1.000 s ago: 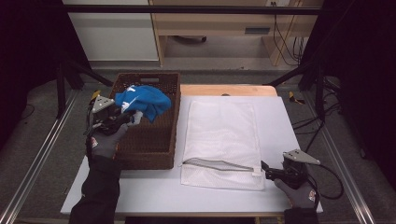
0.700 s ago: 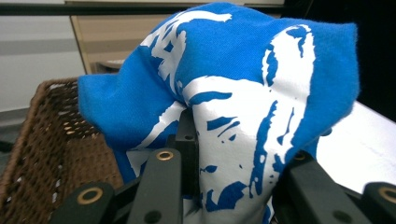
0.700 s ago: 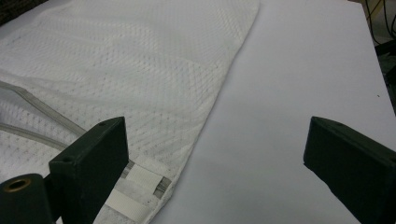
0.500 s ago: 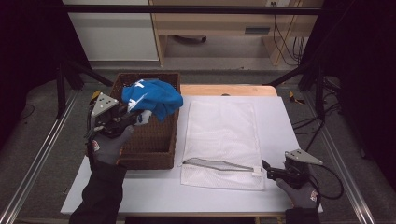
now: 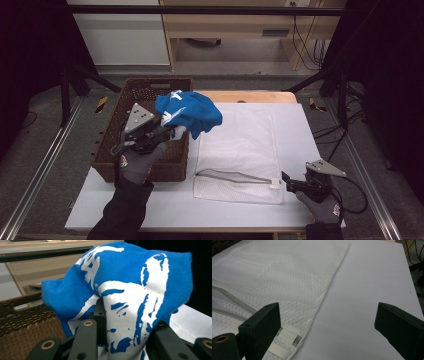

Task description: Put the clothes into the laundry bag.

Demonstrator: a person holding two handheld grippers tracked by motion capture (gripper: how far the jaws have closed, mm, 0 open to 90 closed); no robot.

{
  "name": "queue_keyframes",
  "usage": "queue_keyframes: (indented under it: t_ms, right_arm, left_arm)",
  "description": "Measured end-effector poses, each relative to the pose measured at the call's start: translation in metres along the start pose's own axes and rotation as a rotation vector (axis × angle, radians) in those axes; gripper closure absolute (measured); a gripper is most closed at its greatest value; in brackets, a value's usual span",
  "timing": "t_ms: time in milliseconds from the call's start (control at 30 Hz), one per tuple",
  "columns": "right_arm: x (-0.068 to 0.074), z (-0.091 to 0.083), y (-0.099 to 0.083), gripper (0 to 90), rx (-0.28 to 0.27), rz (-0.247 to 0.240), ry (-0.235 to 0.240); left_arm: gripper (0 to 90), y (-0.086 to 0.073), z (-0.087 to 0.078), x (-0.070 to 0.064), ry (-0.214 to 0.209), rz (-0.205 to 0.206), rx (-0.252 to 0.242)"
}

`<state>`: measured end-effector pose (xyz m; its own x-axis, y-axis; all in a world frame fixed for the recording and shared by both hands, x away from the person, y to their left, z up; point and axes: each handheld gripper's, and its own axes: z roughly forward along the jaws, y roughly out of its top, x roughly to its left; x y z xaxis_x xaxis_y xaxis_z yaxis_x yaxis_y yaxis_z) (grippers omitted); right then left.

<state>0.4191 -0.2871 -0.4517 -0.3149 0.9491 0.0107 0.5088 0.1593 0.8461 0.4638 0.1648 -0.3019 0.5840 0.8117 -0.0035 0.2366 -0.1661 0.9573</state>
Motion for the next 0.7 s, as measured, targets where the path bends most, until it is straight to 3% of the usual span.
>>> queue_keyframes:
  t_ms: [300, 433, 700]
  right_arm:
    - [-0.001, 0.0, 0.0, 7.2, -0.004, -0.005, -0.003]
    - [-0.002, -0.001, 0.0, 7.3, -0.003, -0.005, -0.005]
    - [-0.003, -0.003, 0.0, 7.5, -0.008, 0.001, -0.004]
  left_arm:
    - [70.3, 0.002, 0.02, -0.029, -0.05, 0.036, 0.026]
    - [70.3, 0.002, 0.033, -0.047, -0.072, 0.071, 0.045]
    - [70.2, -0.004, 0.058, -0.074, -0.112, 0.092, 0.08]
